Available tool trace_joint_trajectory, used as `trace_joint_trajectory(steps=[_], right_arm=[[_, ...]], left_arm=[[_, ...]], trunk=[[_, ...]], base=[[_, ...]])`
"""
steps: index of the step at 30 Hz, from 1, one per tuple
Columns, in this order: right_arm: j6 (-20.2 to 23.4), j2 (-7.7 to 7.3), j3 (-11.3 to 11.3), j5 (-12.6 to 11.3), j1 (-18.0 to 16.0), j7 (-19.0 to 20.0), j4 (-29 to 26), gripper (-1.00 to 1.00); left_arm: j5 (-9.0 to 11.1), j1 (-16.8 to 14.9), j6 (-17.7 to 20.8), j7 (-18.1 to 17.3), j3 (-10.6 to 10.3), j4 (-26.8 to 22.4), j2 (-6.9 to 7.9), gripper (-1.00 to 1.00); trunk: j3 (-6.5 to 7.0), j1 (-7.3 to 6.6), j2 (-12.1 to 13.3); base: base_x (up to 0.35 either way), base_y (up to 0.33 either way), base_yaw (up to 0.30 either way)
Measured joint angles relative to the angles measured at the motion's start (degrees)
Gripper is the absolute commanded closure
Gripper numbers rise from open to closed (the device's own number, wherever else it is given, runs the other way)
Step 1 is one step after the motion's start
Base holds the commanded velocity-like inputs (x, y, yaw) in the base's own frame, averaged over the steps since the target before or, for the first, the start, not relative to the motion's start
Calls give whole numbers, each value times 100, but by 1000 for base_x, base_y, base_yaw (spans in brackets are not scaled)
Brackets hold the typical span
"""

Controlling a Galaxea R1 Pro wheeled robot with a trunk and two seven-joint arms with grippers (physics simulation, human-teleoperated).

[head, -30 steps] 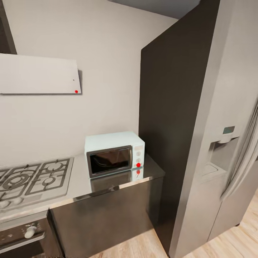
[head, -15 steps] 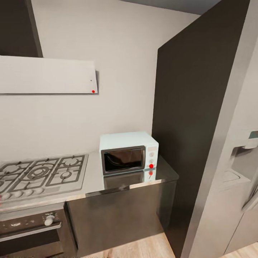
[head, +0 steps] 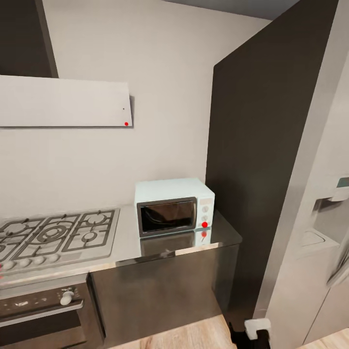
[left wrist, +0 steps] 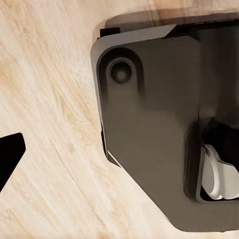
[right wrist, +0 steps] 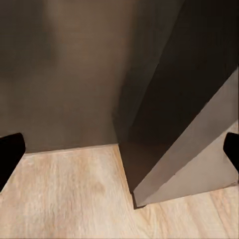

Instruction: In the kitchen, take the popcorn bag from the countertop, put it into the microwave, and heat it until the popcorn is cooked so the cooked popcorn ends up inside the bag.

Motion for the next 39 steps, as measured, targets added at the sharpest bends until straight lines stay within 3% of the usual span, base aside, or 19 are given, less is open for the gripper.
trace_joint_trajectory(steps=[3,7,11,12,16,27,39], right_arm=[[40,17,138,-18,-2,1,-1053,-100],[58,25,232,-33,0,32,-1997,-100],[165,31,764,-265,0,134,-2699,-100],[422,32,980,-329,-1,146,-2963,-100],[753,31,1052,-366,-2,157,-3525,-100],[770,31,1070,-375,-1,159,-3642,-100],[726,31,1062,-386,0,159,-3644,-100]], left_arm=[[0,0,0,0,-3,0,-13,-100],[0,0,0,0,-4,0,-17,-100],[0,0,0,0,-8,0,-18,-100],[0,0,0,0,-10,0,-18,-100],[1,1,1,-1,-9,-2,-27,-100],[5,0,-7,7,11,-1,-80,-100],[8,0,-9,0,17,0,-71,-100]], trunk=[[1,0,0],[0,0,0],[-1,0,0],[0,0,0],[-6,0,0],[-25,-1,-1],[-26,-3,-1]], base=[[0,0,0],[0,0,0],[0,0,12],[0,0,97],[0,0,195],[20,0,156],[318,0,3]])
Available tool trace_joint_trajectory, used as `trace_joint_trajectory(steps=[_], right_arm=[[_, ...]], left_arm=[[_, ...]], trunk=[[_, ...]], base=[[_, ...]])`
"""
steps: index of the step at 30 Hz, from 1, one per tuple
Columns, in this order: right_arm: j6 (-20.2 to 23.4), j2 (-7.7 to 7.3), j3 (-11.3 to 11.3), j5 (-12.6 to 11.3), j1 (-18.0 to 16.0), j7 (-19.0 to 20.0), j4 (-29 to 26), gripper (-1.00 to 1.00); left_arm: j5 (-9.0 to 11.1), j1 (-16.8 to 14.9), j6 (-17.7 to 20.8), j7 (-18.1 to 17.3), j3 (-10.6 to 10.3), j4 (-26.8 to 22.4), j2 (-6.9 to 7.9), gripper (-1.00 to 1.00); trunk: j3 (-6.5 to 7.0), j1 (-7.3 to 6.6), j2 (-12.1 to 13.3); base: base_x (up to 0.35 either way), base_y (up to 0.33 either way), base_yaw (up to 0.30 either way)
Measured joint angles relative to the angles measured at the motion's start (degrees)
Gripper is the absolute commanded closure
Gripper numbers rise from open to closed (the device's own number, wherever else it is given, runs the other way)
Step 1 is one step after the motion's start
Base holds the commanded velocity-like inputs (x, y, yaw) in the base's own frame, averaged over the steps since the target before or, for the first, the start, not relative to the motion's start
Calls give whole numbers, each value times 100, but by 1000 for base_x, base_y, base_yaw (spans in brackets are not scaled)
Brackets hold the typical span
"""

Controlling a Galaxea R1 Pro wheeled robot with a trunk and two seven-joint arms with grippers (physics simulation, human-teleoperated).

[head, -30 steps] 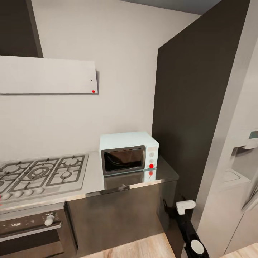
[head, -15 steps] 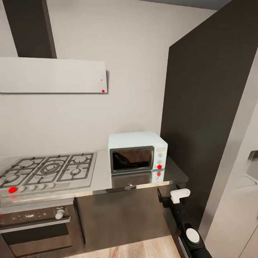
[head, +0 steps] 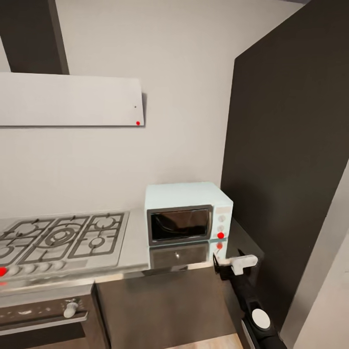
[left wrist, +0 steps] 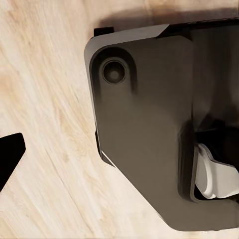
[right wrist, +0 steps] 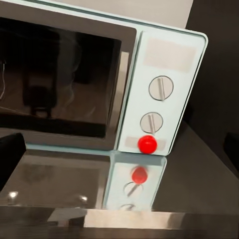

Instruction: In the kitchen, take the popcorn bag from the countertop, put it into the microwave, and heat it until the popcorn is cooked so the cooked popcorn ends up inside the bag.

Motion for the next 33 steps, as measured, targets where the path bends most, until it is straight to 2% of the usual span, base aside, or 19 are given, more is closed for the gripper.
trace_joint_trajectory(steps=[7,9,13,18,20,24,27,33], right_arm=[[0,0,-13,-104,0,7,43,-100],[-9,0,-131,-116,0,8,242,-100],[-26,-4,-573,-131,0,8,537,-100],[-39,-9,-737,-187,0,48,652,-100],[-37,-12,-781,-399,0,154,667,-100],[-23,-35,-943,-1124,0,586,675,-100],[-22,-40,-967,-1271,1,701,676,-100],[-21,-41,-971,-1309,1,731,676,-100]], left_arm=[[0,0,0,0,-5,0,0,-100],[0,0,0,0,-4,0,0,-100],[0,0,0,0,-2,0,0,-100],[0,0,3,0,-5,3,0,-100],[0,0,4,0,-7,3,-5,-100],[0,0,2,0,-9,5,-8,-100],[-1,0,3,0,-9,6,-8,-100],[0,0,6,0,-9,7,-8,-100]], trunk=[[0,2,1],[0,3,1],[0,3,1],[0,3,1],[0,3,1],[0,3,1],[0,3,1],[0,3,1]], base=[[266,0,0],[47,0,0],[14,0,0],[2,0,0],[0,0,0],[0,0,0],[0,0,0],[0,0,0]])
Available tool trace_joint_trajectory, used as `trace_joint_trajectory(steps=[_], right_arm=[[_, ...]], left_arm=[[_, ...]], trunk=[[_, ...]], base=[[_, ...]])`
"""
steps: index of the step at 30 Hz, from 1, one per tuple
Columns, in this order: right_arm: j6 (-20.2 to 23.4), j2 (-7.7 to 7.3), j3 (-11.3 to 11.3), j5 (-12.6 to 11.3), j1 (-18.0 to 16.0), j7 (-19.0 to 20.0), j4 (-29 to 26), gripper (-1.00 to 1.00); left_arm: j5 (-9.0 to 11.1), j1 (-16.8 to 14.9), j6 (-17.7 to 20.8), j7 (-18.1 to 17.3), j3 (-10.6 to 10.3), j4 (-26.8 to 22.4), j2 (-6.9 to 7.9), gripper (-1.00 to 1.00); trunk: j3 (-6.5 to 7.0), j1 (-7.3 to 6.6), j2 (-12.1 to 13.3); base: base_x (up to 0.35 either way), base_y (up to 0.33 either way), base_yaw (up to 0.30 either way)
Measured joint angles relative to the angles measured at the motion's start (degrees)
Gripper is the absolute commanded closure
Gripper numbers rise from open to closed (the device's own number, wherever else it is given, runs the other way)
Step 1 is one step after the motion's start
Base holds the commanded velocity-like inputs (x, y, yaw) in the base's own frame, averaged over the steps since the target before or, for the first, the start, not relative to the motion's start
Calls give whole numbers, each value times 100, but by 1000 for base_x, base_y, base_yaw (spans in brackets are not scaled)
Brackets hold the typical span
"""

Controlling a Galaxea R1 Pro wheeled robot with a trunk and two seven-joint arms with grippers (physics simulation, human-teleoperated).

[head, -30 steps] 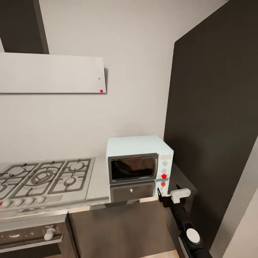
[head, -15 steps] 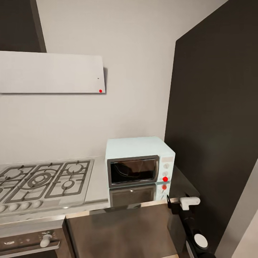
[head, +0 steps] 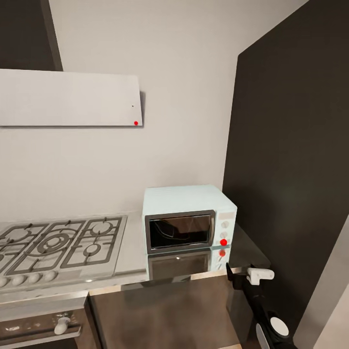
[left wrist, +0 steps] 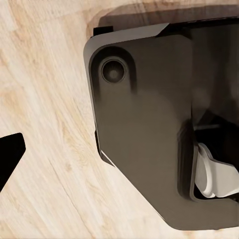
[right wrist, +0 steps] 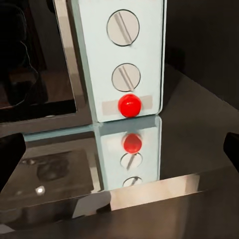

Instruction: In the kitchen, take the popcorn bag from the countertop, put it into the microwave, and heat it until the popcorn is cooked so the cooked popcorn ends up inside the bag.

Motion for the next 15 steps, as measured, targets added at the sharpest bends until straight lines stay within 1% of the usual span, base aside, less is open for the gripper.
trace_joint_trajectory(steps=[4,15], right_arm=[[0,0,-3,-1,0,-4,109,-100],[7,-2,-10,-2,0,-13,211,-100]], left_arm=[[0,0,3,0,0,1,0,-100],[-2,0,-3,0,0,1,-9,-100]], trunk=[[0,-2,-1],[0,-3,-1]], base=[[206,0,0],[280,0,0]])
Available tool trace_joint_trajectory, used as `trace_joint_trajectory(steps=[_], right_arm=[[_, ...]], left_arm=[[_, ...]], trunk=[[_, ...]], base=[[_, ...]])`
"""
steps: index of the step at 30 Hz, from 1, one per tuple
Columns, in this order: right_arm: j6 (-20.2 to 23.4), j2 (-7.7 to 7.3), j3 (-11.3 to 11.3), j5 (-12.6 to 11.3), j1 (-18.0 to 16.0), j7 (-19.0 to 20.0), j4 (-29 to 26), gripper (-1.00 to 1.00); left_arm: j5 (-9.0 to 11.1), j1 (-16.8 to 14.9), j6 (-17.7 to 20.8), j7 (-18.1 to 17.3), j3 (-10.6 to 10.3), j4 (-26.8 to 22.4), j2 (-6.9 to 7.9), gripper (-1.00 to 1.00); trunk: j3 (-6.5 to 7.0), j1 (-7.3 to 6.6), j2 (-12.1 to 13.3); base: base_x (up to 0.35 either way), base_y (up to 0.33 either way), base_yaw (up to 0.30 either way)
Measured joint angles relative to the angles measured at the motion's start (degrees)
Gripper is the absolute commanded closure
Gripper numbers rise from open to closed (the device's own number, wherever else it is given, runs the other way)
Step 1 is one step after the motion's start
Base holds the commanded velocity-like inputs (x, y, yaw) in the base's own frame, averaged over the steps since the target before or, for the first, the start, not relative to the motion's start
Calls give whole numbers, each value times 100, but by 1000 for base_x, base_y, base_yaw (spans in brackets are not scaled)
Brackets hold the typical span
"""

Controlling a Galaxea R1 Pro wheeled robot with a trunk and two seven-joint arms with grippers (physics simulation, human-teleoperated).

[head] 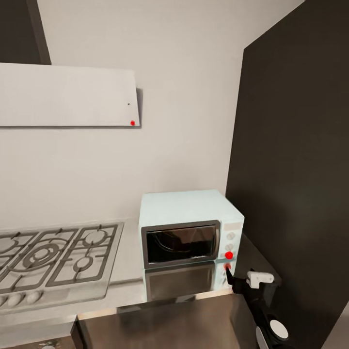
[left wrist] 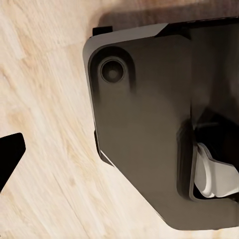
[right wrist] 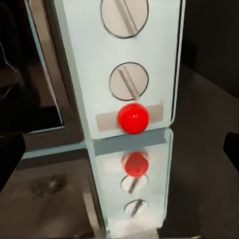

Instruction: In the kitchen, take the popcorn bag from the countertop, put it into the microwave, and heat it until the popcorn is cooked so the cooked popcorn ends up inside the bag.

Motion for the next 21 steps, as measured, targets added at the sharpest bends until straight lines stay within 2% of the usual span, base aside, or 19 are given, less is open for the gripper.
trace_joint_trajectory(steps=[4,8,12,21], right_arm=[[8,-12,-6,6,0,-1,0,-100],[34,-16,-10,8,0,-3,14,-100],[46,-16,-15,8,-2,-9,281,-100],[20,-64,-17,16,-6,-8,325,-100]], left_arm=[[1,0,5,0,0,0,0,-100],[1,1,6,0,0,0,0,-100],[-2,0,6,0,0,0,0,-100],[-3,0,6,0,0,0,0,-100]], trunk=[[0,2,1],[0,3,1],[0,3,1],[0,3,1]], base=[[112,0,0],[12,0,0],[1,0,0],[0,0,0]])
